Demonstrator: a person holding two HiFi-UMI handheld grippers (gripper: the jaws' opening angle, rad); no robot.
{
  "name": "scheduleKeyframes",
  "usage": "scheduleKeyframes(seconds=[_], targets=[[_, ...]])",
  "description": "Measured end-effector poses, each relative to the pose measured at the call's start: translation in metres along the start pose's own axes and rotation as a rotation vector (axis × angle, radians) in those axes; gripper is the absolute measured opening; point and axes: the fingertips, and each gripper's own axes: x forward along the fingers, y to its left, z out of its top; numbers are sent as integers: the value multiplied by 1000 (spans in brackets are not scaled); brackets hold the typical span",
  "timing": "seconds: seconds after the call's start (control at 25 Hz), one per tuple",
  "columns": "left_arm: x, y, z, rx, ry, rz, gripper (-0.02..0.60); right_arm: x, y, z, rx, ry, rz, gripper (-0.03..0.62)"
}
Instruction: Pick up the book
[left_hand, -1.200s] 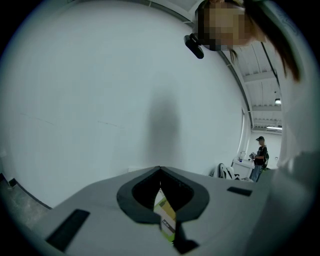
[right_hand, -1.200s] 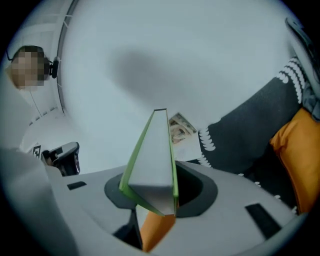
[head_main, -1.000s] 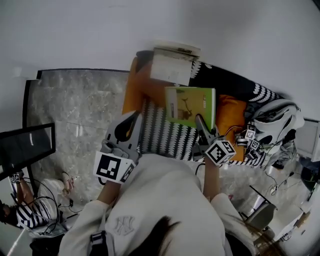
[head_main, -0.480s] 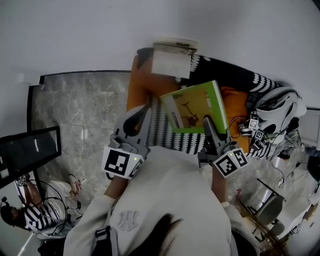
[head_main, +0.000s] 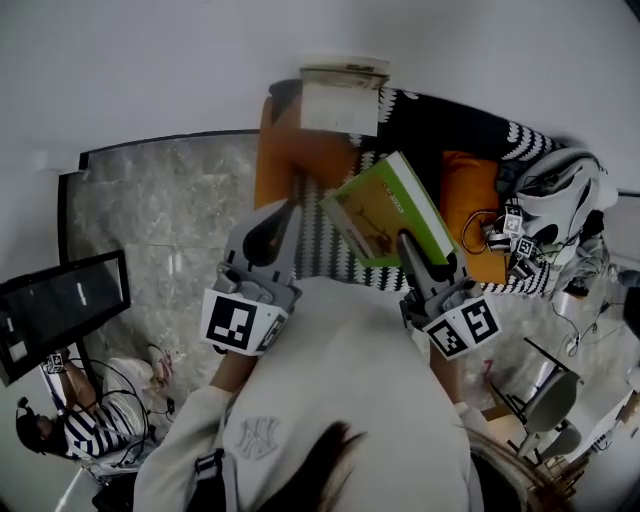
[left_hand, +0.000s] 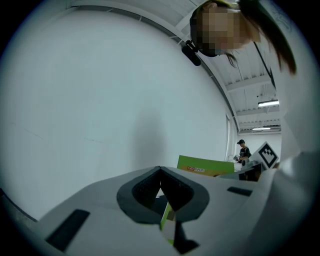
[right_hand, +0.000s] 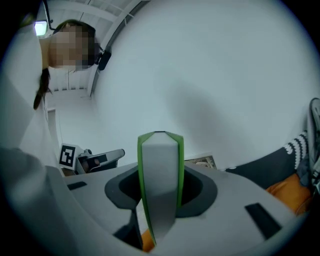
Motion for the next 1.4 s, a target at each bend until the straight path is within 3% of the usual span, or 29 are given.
scheduleKeyframes(seconds=[0.2,0.64,1.4], targets=[[-1,-11,-3,-5,10,-21,9,5,17,-9,-109,42,8,150],[-4,-13,-6,-20,19,-19,9,8,32,-12,-83,35,55,150],[-2,-14,-11,-12,28,-33,9,6,26,-7,-35,10,54,150]])
